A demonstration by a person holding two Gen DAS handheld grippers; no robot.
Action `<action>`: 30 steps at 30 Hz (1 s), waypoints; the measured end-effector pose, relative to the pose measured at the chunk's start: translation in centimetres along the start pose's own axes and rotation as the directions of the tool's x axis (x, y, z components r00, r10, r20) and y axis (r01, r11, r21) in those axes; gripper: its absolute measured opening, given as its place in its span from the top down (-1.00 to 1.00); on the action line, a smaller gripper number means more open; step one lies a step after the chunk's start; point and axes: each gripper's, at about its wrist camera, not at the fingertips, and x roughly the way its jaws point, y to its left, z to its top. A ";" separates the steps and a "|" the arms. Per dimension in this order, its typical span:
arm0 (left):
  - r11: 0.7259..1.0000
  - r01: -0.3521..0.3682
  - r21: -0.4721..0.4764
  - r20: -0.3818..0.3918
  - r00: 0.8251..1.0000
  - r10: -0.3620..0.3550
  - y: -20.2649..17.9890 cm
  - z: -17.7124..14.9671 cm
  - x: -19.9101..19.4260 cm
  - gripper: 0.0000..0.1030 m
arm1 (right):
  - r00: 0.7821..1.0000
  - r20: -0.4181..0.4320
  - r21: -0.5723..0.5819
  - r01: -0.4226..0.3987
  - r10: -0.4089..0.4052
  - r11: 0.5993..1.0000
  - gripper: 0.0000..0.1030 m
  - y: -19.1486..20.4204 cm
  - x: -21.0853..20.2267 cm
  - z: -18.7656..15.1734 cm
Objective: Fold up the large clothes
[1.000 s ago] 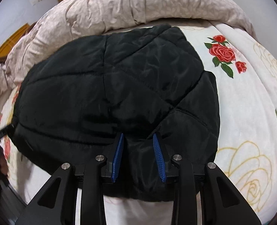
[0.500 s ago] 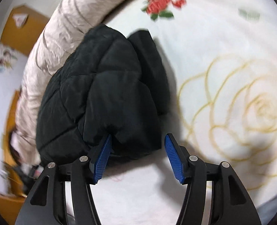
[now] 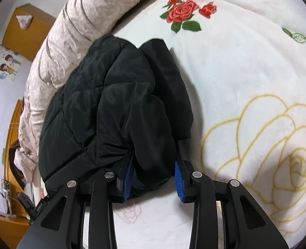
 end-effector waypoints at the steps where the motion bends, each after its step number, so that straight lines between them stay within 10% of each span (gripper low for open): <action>1: 1.000 0.006 -0.015 -0.003 1.000 -0.006 0.3 0.3 -0.2 -0.19 | 1.000 0.007 -0.028 0.026 -0.026 0.999 0.18 0.5 -0.5 0.0; 13: 0.999 -0.047 0.024 0.116 0.992 0.044 1.0 7.1 -1.4 -0.19 | 0.975 0.204 -0.342 0.160 -0.093 0.926 -0.08 6.2 -2.8 3.5; 30: 0.999 -0.019 -0.027 0.037 0.999 0.020 2.5 7.5 5.7 -0.59 | 0.968 0.159 -0.320 0.235 -0.192 0.918 -0.39 3.9 4.2 6.1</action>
